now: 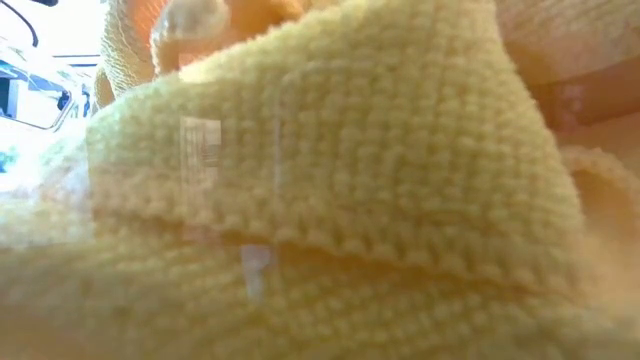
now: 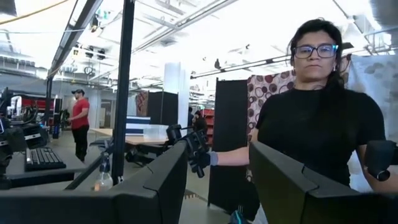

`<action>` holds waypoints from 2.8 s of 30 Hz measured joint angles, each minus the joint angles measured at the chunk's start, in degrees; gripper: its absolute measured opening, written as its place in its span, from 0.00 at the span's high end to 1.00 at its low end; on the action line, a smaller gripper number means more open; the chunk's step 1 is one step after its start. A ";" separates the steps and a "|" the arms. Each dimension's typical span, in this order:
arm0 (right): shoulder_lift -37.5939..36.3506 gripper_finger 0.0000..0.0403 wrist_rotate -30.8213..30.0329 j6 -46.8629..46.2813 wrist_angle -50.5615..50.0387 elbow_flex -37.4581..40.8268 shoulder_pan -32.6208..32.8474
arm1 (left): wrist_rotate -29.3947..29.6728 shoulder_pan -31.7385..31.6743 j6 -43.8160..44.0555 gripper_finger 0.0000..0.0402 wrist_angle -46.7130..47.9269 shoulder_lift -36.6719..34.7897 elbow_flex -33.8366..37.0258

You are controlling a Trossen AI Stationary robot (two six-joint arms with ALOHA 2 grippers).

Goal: Sort microfiber towel by color & place in baskets
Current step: Return to Home Position

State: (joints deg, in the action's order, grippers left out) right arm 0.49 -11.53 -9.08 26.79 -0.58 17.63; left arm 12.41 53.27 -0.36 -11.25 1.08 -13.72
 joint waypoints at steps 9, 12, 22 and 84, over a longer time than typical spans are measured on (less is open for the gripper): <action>0.00 0.66 0.00 0.04 -0.22 0.00 -0.02 | -1.69 -0.02 -0.34 0.61 -6.02 -0.52 4.59; 0.00 0.66 0.00 0.03 -0.87 0.00 -0.02 | -1.90 -0.02 -0.37 0.61 -6.77 -0.62 5.01; 0.00 0.66 -0.02 0.04 -1.70 0.00 0.00 | -4.53 -0.02 -0.66 0.61 -10.07 -0.59 7.21; 0.04 0.66 -0.37 -1.44 -4.08 0.00 -0.01 | 19.78 -53.75 5.44 0.61 -14.14 8.71 13.17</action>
State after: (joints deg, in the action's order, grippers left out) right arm 0.54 -11.90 -10.52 22.71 -0.58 17.62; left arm 32.19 -0.48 5.08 -25.39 9.79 -0.56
